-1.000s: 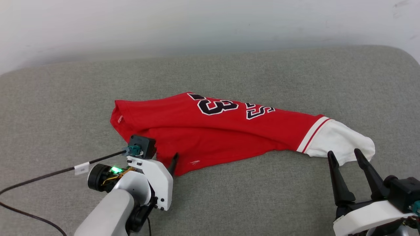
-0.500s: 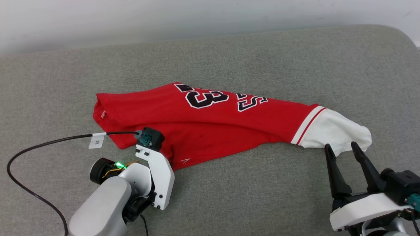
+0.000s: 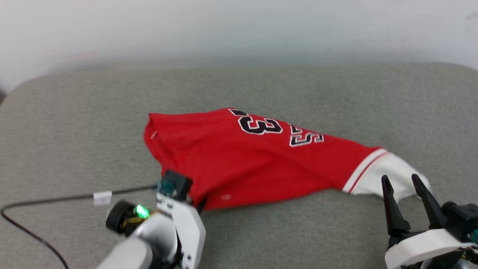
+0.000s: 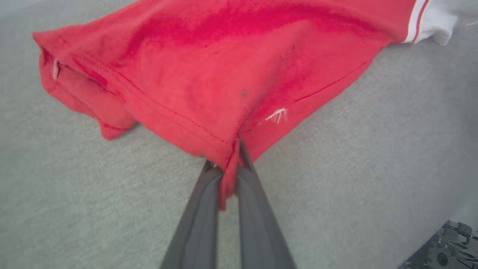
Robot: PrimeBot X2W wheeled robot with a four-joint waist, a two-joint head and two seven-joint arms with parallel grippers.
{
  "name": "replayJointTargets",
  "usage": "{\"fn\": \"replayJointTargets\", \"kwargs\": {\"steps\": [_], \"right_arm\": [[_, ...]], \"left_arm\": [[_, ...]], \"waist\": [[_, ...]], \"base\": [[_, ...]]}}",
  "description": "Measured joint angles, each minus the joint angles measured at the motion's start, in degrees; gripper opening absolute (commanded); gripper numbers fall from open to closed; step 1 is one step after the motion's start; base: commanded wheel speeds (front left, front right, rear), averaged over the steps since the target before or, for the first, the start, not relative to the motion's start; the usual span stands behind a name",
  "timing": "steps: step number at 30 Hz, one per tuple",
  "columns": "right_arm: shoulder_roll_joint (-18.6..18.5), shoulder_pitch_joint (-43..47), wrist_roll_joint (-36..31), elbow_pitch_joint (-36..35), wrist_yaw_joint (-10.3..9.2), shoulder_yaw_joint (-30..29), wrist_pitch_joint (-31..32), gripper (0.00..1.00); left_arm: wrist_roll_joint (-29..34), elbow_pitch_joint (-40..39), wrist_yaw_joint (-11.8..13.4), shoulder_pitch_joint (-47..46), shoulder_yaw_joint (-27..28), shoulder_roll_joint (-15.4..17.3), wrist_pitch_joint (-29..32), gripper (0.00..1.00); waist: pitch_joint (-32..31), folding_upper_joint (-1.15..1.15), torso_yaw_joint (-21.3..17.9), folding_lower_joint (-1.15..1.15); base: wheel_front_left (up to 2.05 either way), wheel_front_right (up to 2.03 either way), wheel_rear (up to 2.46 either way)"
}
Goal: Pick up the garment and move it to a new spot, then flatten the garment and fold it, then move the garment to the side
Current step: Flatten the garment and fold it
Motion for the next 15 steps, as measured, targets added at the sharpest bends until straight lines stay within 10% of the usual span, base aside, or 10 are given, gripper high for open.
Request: {"fn": "replayJointTargets", "kwargs": {"steps": [14,15], "right_arm": [[0.00,3.67,-0.31,-1.30,0.00,0.21,1.77,1.00],[0.00,3.77,-0.31,-1.56,0.00,0.22,1.86,1.00]], "left_arm": [[-7.42,-6.02,5.46,23.44,-4.69,1.41,6.25,0.00],[-7.57,-5.81,5.78,24.01,-4.71,1.27,6.24,0.15]], "waist": [[-6.80,0.00,4.40,-0.01],[-7.10,0.00,4.48,-0.01]], "base": [[0.00,0.00,0.00],[0.00,0.00,0.00]]}}
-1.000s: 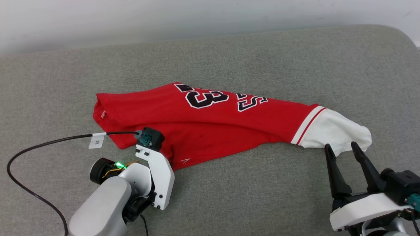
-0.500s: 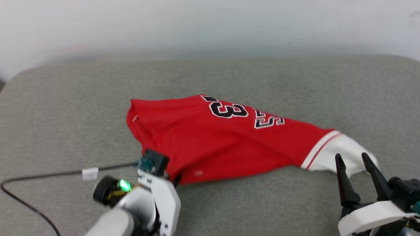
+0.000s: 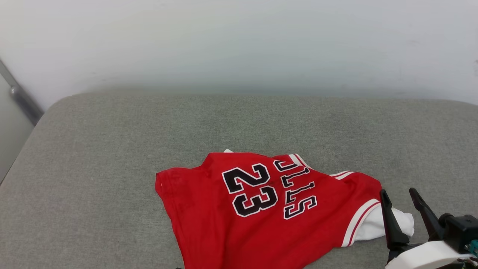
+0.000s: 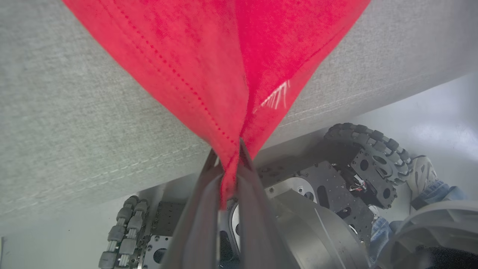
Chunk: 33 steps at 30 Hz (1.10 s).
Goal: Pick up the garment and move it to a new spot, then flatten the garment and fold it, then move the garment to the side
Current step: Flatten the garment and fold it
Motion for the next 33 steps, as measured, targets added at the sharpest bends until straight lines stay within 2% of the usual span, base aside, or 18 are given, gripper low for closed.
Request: {"fn": "replayJointTargets", "kwargs": {"steps": [1,2,8,15,18,22,29,33], "right_arm": [[0.00,0.13,0.00,-0.32,0.00,-0.04,0.20,1.00],[0.00,0.27,0.01,-0.60,0.00,-0.03,0.34,1.00],[0.00,0.77,0.01,-2.11,0.00,-0.40,0.86,1.00],[0.00,1.15,0.63,-2.75,0.00,-1.54,0.92,1.00],[0.00,0.93,1.02,-2.91,0.00,-1.29,0.92,1.00],[0.00,0.49,1.03,-2.93,0.00,-0.87,0.92,1.00],[0.00,-3.52,1.01,-3.14,0.00,0.60,0.60,1.00],[0.00,-5.44,1.08,-2.13,0.00,1.38,-0.14,1.00]], "left_arm": [[-0.27,0.13,0.14,0.28,0.05,-0.25,-0.24,0.84],[-0.29,0.13,0.49,0.36,0.29,-0.63,-1.16,1.00],[3.23,-1.15,2.11,-2.56,2.78,-1.19,-7.64,1.00],[7.76,-2.02,2.13,-11.06,6.56,-1.00,-15.23,1.00],[8.95,-0.78,1.76,-15.34,7.49,-1.10,-16.73,1.00],[9.18,3.01,-0.14,-20.76,7.79,-0.91,-15.46,1.00],[7.04,12.55,-4.72,-29.97,7.81,0.33,-8.35,1.00],[5.82,19.31,-6.38,-33.42,8.09,1.12,-5.16,1.00]], "waist": [[-0.25,0.00,0.05,0.00],[-0.44,0.00,0.07,0.00],[-1.16,0.00,0.03,0.00],[-1.24,0.00,0.22,0.00],[-0.82,0.00,-0.17,0.00],[0.35,0.00,-1.03,0.00],[5.47,0.00,-3.10,0.01],[8.71,0.00,-4.81,0.01]], "base": [[0.00,0.00,0.00],[0.00,0.00,0.00],[0.00,0.00,0.00],[0.00,0.00,0.00],[0.00,0.00,0.00],[0.00,0.00,0.00],[0.00,0.00,0.00],[0.00,0.00,0.00]]}}
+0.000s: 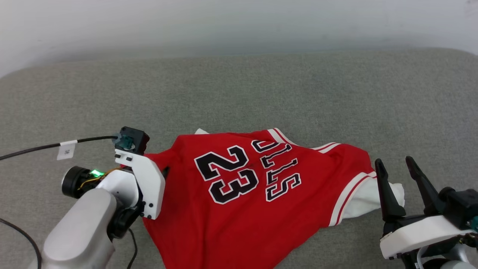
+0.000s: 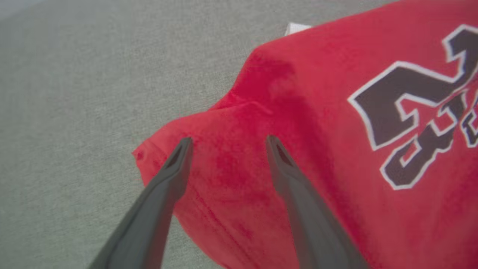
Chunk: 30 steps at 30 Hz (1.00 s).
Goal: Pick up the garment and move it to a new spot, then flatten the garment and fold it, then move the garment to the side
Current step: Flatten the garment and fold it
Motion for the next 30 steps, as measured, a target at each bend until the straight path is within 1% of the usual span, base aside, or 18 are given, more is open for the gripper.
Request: {"fn": "replayJointTargets", "kwargs": {"steps": [5,6,7,8,9,11,13,20,25,30], "right_arm": [[0.00,-1.64,0.24,1.85,0.00,0.44,-0.62,1.00],[0.00,-1.90,0.57,2.74,0.00,0.55,-1.09,1.00],[0.00,-1.92,0.75,2.98,0.00,0.55,-1.14,1.00],[0.00,-2.01,0.94,3.18,0.00,0.57,-1.24,1.00],[0.00,-2.18,1.02,3.37,0.00,0.63,-1.31,1.00],[0.00,-2.57,1.20,3.71,0.00,0.73,-1.37,1.00],[0.00,-2.69,1.42,4.05,0.00,0.82,-1.36,1.00],[0.00,-2.70,1.43,5.00,0.00,0.56,-0.68,1.00],[0.01,-1.39,1.18,4.82,-0.01,-0.55,-0.15,1.00],[0.01,0.77,0.85,3.47,0.00,-1.49,0.59,1.00]], "left_arm": [[-1.69,7.37,-1.72,-1.70,-0.22,0.75,3.91,1.00],[-3.15,9.92,-2.80,-2.75,-0.16,0.91,6.58,1.00],[-3.66,10.51,-3.13,-3.11,-0.14,0.85,7.49,0.46],[-4.32,11.09,-3.42,-3.41,-0.08,0.76,8.24,0.26],[-4.61,11.67,-3.79,-3.89,-0.21,0.68,9.16,0.00],[-5.56,12.48,-4.52,-4.36,-0.20,0.25,10.14,0.00],[-5.48,13.24,-4.66,-4.48,-0.49,-0.03,9.91,0.00],[-3.70,13.27,-4.65,-3.91,-1.49,-1.75,3.48,0.00],[-3.22,8.23,-3.88,-1.21,-2.12,-2.98,0.23,0.00],[-2.43,-1.30,-2.36,3.81,-3.21,-2.00,-1.40,0.00]], "waist": [[2.94,0.00,-2.29,0.00],[3.89,0.00,-3.21,0.00],[4.09,0.00,-3.38,0.00],[4.24,0.00,-3.46,0.00],[4.32,0.00,-3.49,0.00],[4.30,0.00,-3.43,0.00],[4.22,0.00,-3.21,0.00],[2.30,0.00,-2.19,0.00],[0.11,0.00,-0.93,0.00],[-2.13,0.00,0.67,0.00]], "base": [[0.00,0.00,0.00],[0.00,0.00,0.00],[0.00,0.00,0.00],[0.00,0.00,0.00],[0.00,0.00,0.00],[0.00,0.00,0.00],[0.00,0.00,0.00],[0.00,0.00,0.00],[0.00,0.00,0.00],[0.00,0.00,0.00]]}}
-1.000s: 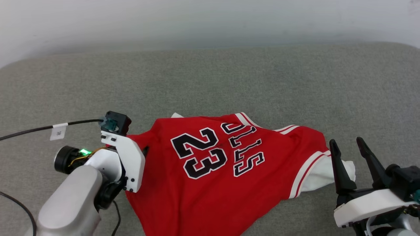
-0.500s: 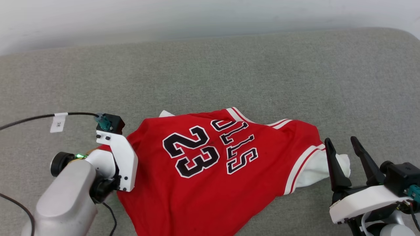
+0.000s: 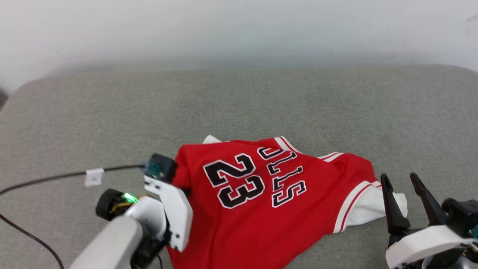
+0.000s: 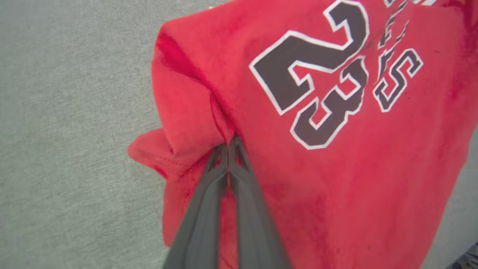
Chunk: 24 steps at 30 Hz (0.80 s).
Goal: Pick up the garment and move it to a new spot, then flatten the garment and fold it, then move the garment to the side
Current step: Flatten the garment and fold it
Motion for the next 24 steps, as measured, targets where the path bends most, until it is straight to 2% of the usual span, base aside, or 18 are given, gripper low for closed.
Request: {"fn": "replayJointTargets", "kwargs": {"steps": [5,8,16,17,18,24], "right_arm": [[-0.01,1.92,0.01,-1.22,-0.01,-0.87,1.01,1.00],[-0.01,2.37,0.04,-2.03,0.00,-0.90,1.56,1.00],[0.00,2.76,-0.11,-4.15,0.00,0.07,2.77,1.00],[0.00,2.87,-0.29,-4.41,0.00,0.10,2.93,1.00],[0.00,2.88,-0.35,-4.66,0.00,0.13,2.93,1.00],[0.00,3.27,-0.31,-4.85,0.00,-0.63,2.99,1.00]], "left_arm": [[0.60,-9.81,0.71,6.54,-3.59,0.36,1.58,0.00],[0.54,-13.10,0.20,9.83,-7.08,-0.77,3.26,0.00],[-0.10,-11.02,-1.99,13.12,-13.82,-6.30,4.93,0.00],[-0.11,-10.27,-2.07,13.25,-14.14,-6.94,4.46,0.21],[0.15,-9.70,-2.08,13.23,-14.30,-7.21,4.04,1.00],[2.52,-9.75,-0.58,12.40,-12.90,-8.31,-2.57,1.00]], "waist": [[-1.95,0.00,1.51,0.00],[-2.70,0.00,2.39,0.00],[-2.73,0.00,2.93,0.00],[-2.53,0.00,2.86,0.00],[-2.36,0.00,2.71,0.00],[-2.51,0.00,2.43,0.00]], "base": [[0.00,0.00,0.00],[0.00,0.00,0.00],[0.00,0.00,0.00],[0.00,0.00,0.00],[0.00,0.00,0.00],[0.00,0.00,0.00]]}}
